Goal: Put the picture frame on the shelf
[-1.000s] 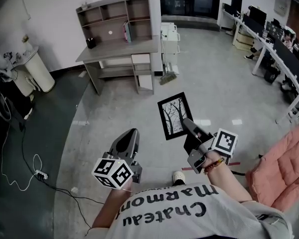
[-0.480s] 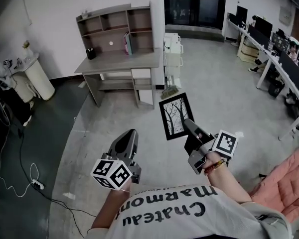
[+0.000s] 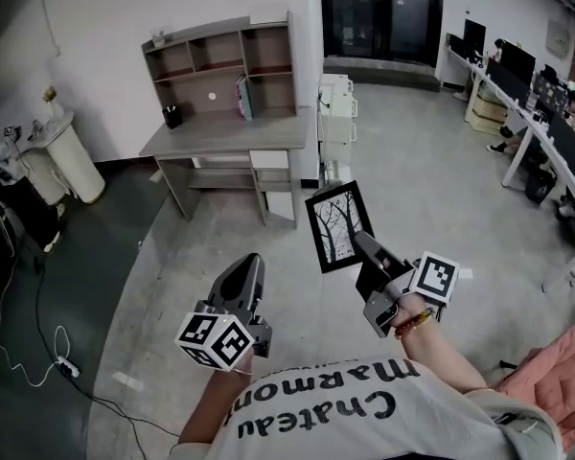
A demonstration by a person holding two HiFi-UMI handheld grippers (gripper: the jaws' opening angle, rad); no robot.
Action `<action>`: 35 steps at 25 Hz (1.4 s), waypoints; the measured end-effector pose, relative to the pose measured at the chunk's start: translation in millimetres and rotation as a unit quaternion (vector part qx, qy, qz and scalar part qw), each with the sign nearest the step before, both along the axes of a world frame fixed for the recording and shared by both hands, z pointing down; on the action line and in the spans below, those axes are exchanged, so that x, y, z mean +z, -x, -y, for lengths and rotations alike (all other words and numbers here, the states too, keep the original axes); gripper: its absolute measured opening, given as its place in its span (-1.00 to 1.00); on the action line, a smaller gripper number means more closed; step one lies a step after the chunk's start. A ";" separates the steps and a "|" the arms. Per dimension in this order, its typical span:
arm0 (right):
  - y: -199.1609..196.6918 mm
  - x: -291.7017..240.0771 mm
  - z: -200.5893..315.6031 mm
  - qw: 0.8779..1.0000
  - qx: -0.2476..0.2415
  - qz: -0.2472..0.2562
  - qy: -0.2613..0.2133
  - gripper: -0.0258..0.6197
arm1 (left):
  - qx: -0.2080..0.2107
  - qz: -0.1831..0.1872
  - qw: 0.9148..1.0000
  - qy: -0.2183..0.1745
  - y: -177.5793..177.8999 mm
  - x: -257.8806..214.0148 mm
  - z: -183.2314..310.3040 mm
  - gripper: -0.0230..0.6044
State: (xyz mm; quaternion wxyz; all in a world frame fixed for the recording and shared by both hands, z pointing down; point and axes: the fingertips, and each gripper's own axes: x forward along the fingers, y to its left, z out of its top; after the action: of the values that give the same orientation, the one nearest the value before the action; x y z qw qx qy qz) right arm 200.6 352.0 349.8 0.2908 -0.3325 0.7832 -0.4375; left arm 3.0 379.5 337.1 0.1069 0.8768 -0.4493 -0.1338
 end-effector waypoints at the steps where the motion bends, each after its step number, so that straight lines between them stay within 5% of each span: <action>1: -3.0 3.8 4.1 1.000 -0.002 -0.001 0.000 -0.72 | -0.002 0.000 1.000 0.003 -2.9 5.2 3.1 -0.87; 18: 6.1 77.5 81.3 0.997 -0.009 -0.005 0.079 -0.73 | -0.001 -0.006 0.998 0.060 3.1 59.2 87.9 -0.87; 25: 29.1 50.6 161.9 0.998 0.014 0.012 0.064 -0.73 | 0.033 -0.004 0.999 0.030 19.6 27.4 174.3 -0.87; 35: 89.2 11.8 265.5 1.000 0.019 0.016 0.018 -0.72 | 0.038 0.005 0.999 -0.017 88.9 -13.0 274.8 -0.87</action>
State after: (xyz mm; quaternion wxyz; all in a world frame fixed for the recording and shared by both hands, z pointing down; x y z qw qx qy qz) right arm 111.4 86.5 361.6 0.3052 -0.3459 0.7638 -0.4514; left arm -85.9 104.7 324.1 0.0949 0.8954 -0.4141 -0.1333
